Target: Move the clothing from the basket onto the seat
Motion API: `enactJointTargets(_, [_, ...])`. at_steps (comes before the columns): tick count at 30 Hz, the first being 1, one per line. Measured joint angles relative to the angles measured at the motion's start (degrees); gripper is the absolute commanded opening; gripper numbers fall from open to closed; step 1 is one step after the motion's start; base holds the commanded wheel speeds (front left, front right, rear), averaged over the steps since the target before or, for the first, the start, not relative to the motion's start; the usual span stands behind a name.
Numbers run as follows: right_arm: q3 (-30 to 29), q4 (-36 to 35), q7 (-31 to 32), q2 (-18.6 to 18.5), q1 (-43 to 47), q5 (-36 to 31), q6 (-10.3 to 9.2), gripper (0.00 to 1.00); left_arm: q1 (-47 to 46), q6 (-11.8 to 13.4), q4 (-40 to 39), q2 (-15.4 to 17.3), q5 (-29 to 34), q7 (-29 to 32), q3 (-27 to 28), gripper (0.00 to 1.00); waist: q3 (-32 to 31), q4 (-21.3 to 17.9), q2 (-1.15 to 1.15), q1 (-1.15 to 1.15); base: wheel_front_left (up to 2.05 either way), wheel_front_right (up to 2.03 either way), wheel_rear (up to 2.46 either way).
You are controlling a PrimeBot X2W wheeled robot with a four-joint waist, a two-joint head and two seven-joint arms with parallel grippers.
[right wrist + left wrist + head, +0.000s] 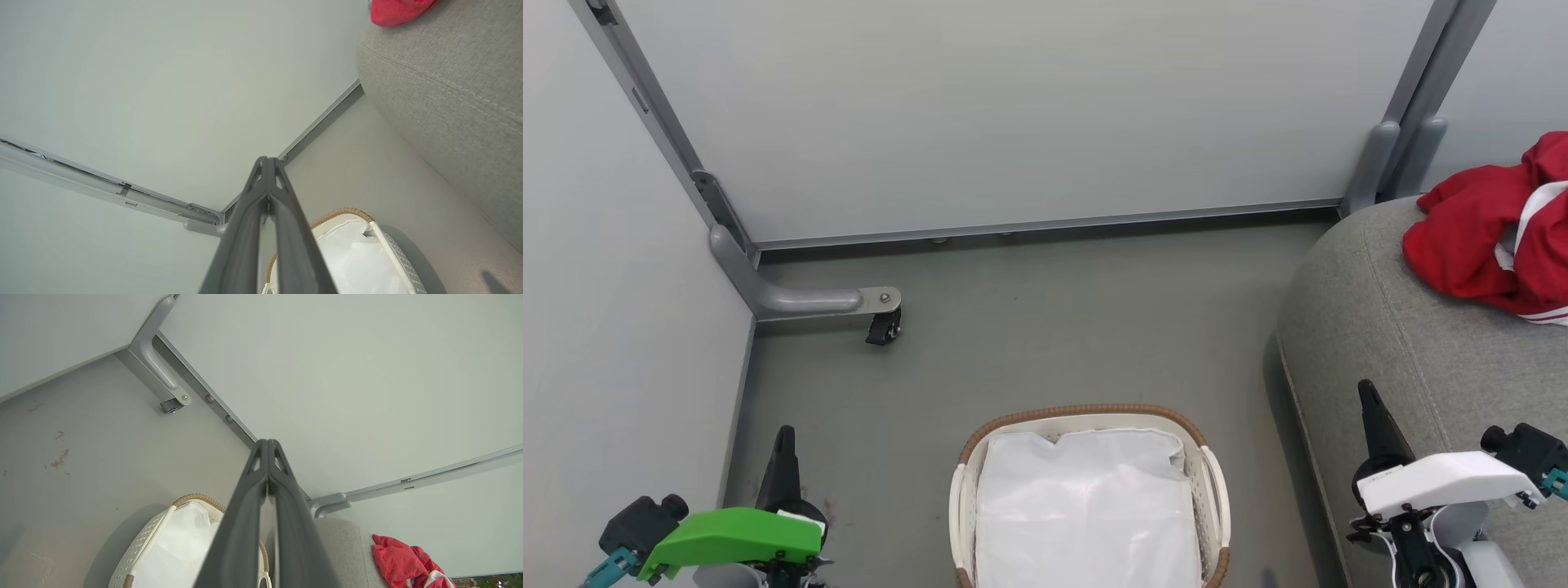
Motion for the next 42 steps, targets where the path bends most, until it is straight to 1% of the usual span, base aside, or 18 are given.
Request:
enactJointTargets(22, [-1.18,-1.3,3.55,-0.12,0.0,13.49,0.0,0.0,-0.87,-0.26,-1.59,0.0,-11.22,3.55,2.64,0.0,-0.21,-0.2,0.0,0.0,0.0,0.0,0.0])
enactJointTargets(42, [-2.0,-2.36,6.26,-0.21,0.0,23.57,-0.02,0.0,-1.49,-0.44,-2.8,0.01,-19.63,6.16,4.58,0.0,-0.4,-0.38,0.0,0.0,0.0,0.0,0.0])
